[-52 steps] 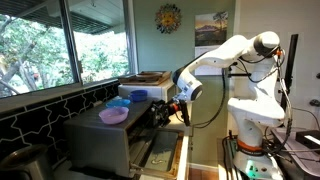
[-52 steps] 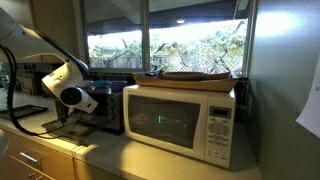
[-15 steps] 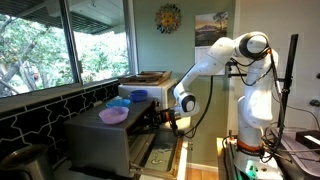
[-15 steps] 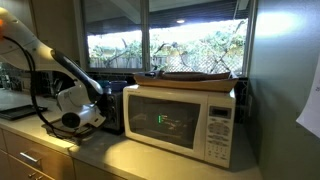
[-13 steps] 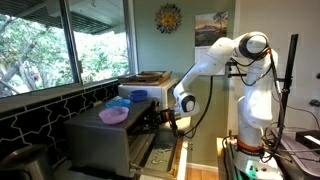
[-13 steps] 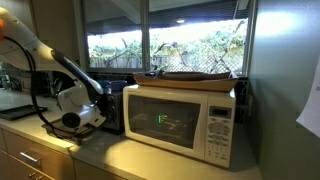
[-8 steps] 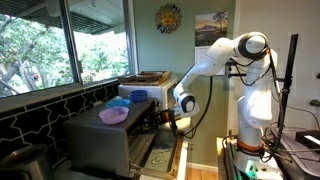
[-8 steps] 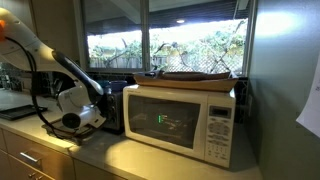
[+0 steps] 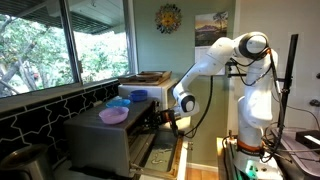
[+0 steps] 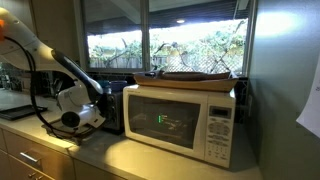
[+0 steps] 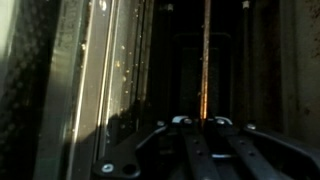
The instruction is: Pull out the rack from the toaster oven and put the purple bowl on the rack.
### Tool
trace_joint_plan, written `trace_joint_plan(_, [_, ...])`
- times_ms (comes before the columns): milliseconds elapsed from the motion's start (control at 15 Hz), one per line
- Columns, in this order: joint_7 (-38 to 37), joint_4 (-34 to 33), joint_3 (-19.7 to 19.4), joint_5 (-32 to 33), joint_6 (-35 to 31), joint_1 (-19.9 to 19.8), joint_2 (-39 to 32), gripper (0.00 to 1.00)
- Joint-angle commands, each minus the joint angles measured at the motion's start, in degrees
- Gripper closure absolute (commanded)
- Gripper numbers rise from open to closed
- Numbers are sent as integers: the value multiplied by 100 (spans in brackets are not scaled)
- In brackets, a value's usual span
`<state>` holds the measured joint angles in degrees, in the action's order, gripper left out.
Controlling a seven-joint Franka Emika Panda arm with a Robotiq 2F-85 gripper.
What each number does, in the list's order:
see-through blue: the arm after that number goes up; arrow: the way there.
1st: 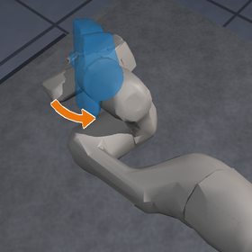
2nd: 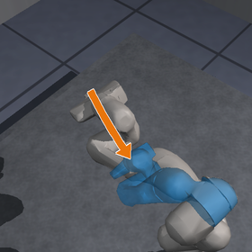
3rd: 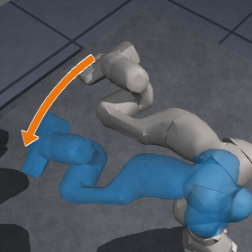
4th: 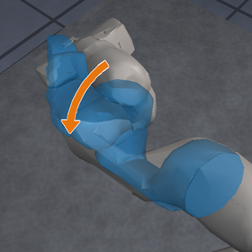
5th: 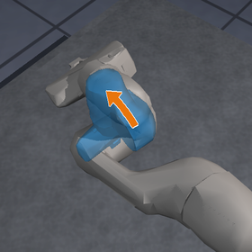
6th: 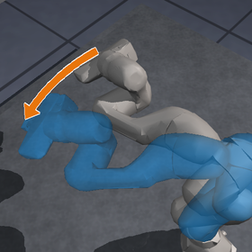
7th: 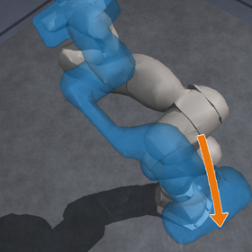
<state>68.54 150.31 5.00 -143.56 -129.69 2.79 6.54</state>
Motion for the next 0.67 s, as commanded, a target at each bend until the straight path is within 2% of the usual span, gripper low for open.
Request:
trace_joint_plan(0, [-64, 101, 101, -56, -491, 1, 259, 99])
trace_joint_plan(600, [-163, 164, 332, -50, -1123, 19, 589, 99])
